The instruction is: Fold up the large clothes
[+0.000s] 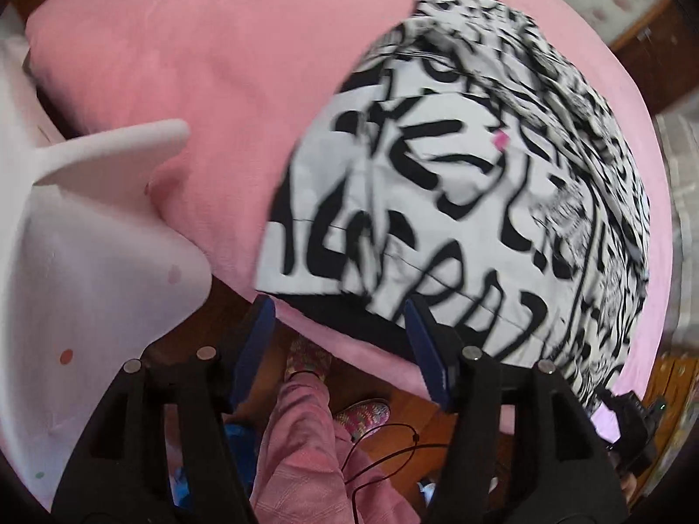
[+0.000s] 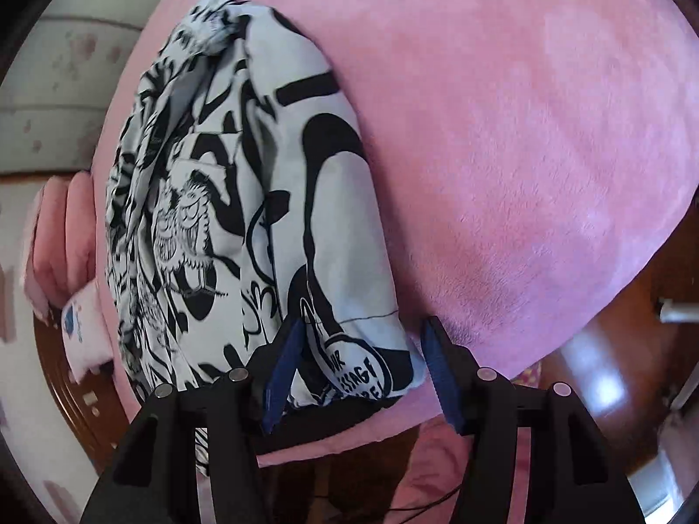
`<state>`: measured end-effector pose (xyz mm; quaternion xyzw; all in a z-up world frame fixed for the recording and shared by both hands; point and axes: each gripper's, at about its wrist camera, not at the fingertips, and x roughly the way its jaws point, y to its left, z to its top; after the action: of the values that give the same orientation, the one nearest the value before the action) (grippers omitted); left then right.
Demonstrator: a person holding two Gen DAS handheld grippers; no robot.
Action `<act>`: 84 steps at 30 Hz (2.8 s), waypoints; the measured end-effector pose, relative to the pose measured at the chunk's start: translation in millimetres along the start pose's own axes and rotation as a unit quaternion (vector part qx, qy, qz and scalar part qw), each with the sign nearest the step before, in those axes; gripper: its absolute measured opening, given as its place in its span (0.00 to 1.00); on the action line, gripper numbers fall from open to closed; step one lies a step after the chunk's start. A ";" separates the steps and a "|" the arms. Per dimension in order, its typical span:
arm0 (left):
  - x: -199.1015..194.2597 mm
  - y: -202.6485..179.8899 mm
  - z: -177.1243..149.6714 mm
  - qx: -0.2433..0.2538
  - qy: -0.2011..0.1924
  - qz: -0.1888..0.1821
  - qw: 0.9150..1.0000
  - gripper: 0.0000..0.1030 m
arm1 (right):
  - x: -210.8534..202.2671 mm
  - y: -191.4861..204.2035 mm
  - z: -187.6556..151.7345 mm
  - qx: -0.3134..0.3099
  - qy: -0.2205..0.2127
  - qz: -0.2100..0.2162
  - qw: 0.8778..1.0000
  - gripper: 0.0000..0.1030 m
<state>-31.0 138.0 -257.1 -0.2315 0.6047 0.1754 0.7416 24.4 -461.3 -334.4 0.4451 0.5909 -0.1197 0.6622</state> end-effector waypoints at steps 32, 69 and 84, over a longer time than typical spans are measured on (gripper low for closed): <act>95.2 14.0 79.1 -0.075 0.159 -0.021 0.984 0.42 | -2.0 70.9 -12.6 -0.149 0.014 -0.112 0.982 0.33; -118.4 -104.7 267.7 -0.228 0.042 -0.365 0.902 0.09 | -163.8 215.6 137.0 -0.039 -0.120 0.267 0.955 0.12; -46.1 -201.6 415.0 -0.126 0.064 -0.340 0.930 0.09 | -102.9 293.7 232.9 -0.019 -0.203 0.233 0.951 0.12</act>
<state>406.9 201.8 -118.5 -0.5255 0.5087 -0.0272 0.6814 354.8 -500.4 -133.4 0.5243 0.3260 -0.0383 0.7857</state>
